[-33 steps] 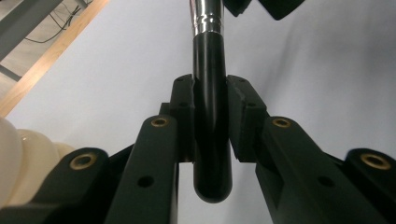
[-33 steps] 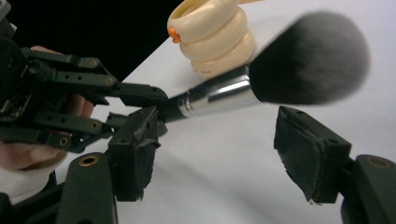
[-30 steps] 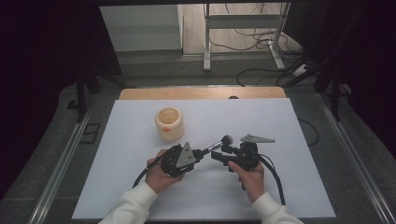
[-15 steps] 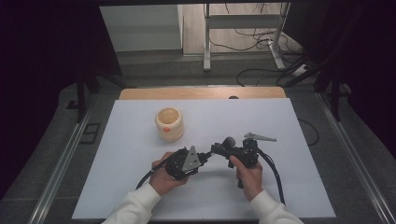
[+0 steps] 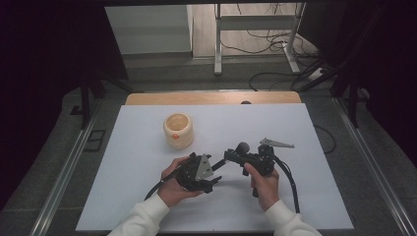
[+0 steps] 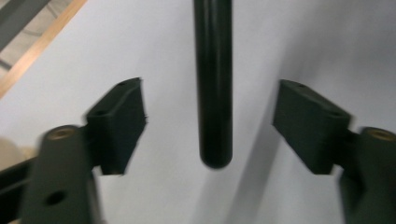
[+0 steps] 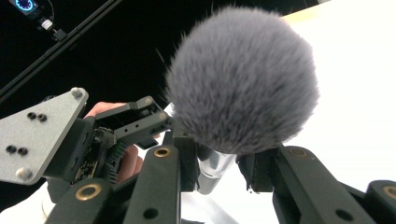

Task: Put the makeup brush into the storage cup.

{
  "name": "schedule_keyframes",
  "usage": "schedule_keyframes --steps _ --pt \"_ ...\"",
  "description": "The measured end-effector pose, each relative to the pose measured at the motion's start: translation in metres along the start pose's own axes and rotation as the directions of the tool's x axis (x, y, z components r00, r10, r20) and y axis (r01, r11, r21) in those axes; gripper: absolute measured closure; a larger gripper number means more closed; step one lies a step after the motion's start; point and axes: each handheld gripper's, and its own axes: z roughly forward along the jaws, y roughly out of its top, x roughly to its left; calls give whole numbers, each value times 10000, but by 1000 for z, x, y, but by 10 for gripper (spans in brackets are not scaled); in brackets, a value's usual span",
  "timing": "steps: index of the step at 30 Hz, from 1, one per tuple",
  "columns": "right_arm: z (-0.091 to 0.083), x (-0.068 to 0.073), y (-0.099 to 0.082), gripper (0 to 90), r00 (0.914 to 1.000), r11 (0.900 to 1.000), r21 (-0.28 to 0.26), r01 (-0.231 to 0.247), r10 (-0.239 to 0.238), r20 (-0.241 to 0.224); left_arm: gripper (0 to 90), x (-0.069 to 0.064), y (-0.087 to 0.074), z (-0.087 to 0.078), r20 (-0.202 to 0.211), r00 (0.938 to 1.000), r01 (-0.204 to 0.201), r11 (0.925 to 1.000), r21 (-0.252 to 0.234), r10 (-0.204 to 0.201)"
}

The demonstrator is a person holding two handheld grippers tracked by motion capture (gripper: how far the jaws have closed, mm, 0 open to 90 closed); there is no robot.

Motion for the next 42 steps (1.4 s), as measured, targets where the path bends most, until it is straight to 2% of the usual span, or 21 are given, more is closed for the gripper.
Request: schedule_keyframes --steps 3,8,12,16,21,30,31,32,33,36,37,38,41,42 --pt "-2 1 2 704 9998 9998 24 181 -181 81 208 3 0 -4 240 9989 405 9991 -137 -401" --pt "-2 6 5 704 9966 9968 153 790 -794 243 187 6 -1 -10 321 9961 838 9958 -380 -826" --pt "-2 9 6 704 9941 9944 205 1033 -1039 318 183 11 -3 -15 470 9922 1173 9919 -485 -1151" --pt "-4 8 7 704 9937 9942 161 1063 -1068 352 181 15 -7 -17 941 9835 1594 9859 -505 -1542" --pt "-7 7 9 704 9933 9941 89 1080 -1083 402 155 15 -12 -18 758 9836 1678 9845 -501 -1638" --pt "-9 8 11 704 9884 9908 222 1336 -1348 705 155 16 -12 -20 587 9874 1501 9874 -496 -1472" --pt "-9 10 13 704 9840 9873 366 1546 -1572 834 155 16 -12 -20 599 9873 1504 9874 -499 -1473" --pt "-9 10 13 704 9840 9873 366 1546 -1572 834 155 16 -12 -20 616 9869 1524 9870 -511 -1492" --pt "-8 12 14 704 9793 9829 506 1772 -1812 903 158 16 -12 -20 622 9867 1539 9867 -531 -1505" --pt "-5 21 18 704 9613 9654 949 2427 -2525 1105 160 16 -11 -19 641 9867 1529 9868 -533 -1494" --pt "-2 27 19 704 9474 9507 1296 2817 -2970 1193 161 16 -10 -19 630 9873 1490 9874 -530 -1457" --pt "-2 27 19 704 9474 9507 1296 2817 -2970 1193 161 15 -10 -19 634 9876 1473 9876 -533 -1439" --pt "4 32 18 704 9301 9309 1698 3233 -3457 1245 162 14 -9 -19 651 9880 1433 9882 -534 -1398" --pt "5 33 18 704 9282 9290 1736 3268 -3501 1260 163 14 -9 -19 651 9880 1433 9882 -534 -1398"
